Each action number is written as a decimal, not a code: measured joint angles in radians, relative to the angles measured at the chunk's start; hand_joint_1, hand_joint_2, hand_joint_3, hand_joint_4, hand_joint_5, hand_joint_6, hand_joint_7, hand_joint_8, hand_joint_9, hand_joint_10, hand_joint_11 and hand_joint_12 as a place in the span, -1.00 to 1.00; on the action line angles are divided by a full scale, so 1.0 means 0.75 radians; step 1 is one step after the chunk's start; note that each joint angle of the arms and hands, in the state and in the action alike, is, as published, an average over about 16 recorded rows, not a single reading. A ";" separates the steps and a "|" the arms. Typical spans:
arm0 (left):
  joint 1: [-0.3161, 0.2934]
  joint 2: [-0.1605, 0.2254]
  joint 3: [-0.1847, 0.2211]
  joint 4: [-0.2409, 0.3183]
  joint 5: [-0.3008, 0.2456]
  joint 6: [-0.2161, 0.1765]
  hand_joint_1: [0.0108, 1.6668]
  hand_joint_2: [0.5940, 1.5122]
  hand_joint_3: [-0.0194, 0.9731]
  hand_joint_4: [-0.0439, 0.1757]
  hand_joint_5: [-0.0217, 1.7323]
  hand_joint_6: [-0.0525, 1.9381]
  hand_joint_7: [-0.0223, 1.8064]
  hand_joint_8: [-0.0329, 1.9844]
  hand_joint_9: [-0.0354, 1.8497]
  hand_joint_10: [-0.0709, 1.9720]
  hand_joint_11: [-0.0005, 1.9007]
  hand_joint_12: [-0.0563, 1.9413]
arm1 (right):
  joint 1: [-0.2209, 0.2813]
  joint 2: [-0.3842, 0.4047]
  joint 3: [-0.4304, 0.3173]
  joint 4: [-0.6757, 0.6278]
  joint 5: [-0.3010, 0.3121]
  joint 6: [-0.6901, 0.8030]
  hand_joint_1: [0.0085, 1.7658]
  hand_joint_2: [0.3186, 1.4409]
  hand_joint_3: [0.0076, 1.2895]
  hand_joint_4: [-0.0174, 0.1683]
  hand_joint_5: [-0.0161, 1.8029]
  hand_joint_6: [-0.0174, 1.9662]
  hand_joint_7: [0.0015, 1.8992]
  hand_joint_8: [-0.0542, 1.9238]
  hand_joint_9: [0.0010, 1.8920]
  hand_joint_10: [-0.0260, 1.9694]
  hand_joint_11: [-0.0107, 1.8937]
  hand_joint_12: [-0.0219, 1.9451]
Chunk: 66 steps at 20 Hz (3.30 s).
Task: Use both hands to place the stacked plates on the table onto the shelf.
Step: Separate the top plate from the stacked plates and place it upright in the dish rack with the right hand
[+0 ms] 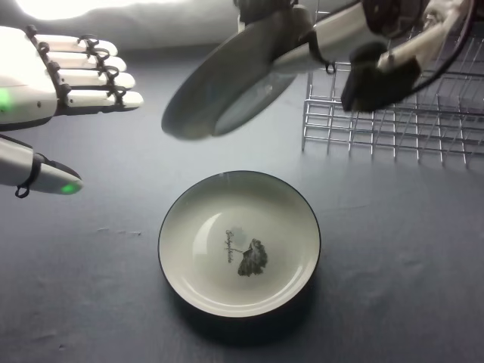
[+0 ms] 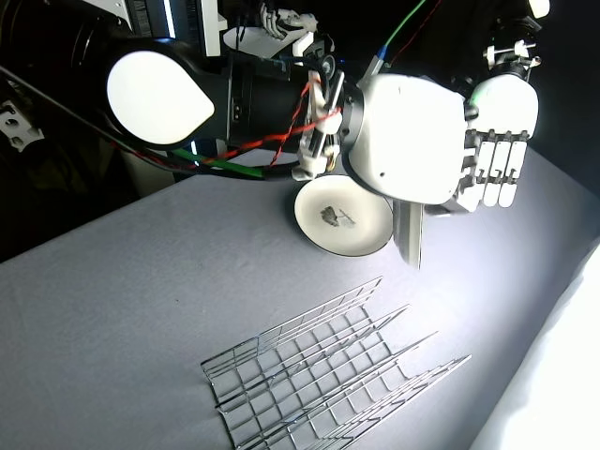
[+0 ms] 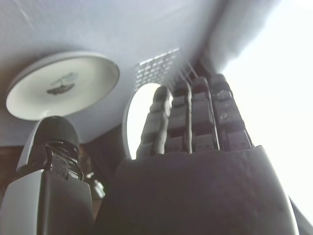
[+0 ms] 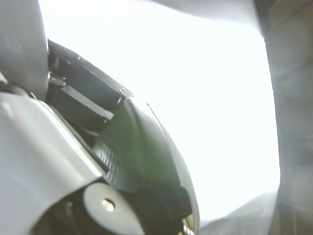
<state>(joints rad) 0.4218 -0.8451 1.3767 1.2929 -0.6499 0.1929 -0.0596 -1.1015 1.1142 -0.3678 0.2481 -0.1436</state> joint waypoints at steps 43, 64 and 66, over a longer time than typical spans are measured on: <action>0.103 0.025 0.014 0.070 -0.100 -0.037 -1.00 0.31 -0.96 -0.56 -0.86 -0.94 -0.86 -0.95 -0.88 -0.92 -0.96 -0.90 | 0.034 0.027 0.209 0.438 -0.095 -0.012 0.54 0.24 -0.99 -0.93 0.07 -0.12 0.20 -0.28 -0.04 0.16 -0.47 0.38; 0.073 -0.129 0.118 0.285 -0.684 -0.197 -1.00 0.33 -0.94 -0.56 -0.84 -0.94 -0.83 -0.95 -0.85 -0.92 -0.98 -0.78 | 0.016 0.052 0.260 0.507 -0.121 -0.011 0.54 0.24 -0.99 -0.93 0.04 -0.07 0.18 -0.24 -0.07 0.18 -0.44 0.36; 0.073 -0.146 0.132 0.299 -0.699 -0.198 -1.00 0.33 -0.94 -0.56 -0.85 -0.94 -0.84 -0.95 -0.86 -0.92 -0.98 -0.79 | 0.013 0.060 0.261 0.527 -0.126 -0.010 0.54 0.23 -0.99 -0.93 0.04 -0.07 0.18 -0.24 -0.07 0.18 -0.44 0.37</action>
<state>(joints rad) 0.4765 -0.9548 1.4758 1.5168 -1.1743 0.0445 -0.0495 -1.0563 1.3101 0.0272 0.1538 -0.1513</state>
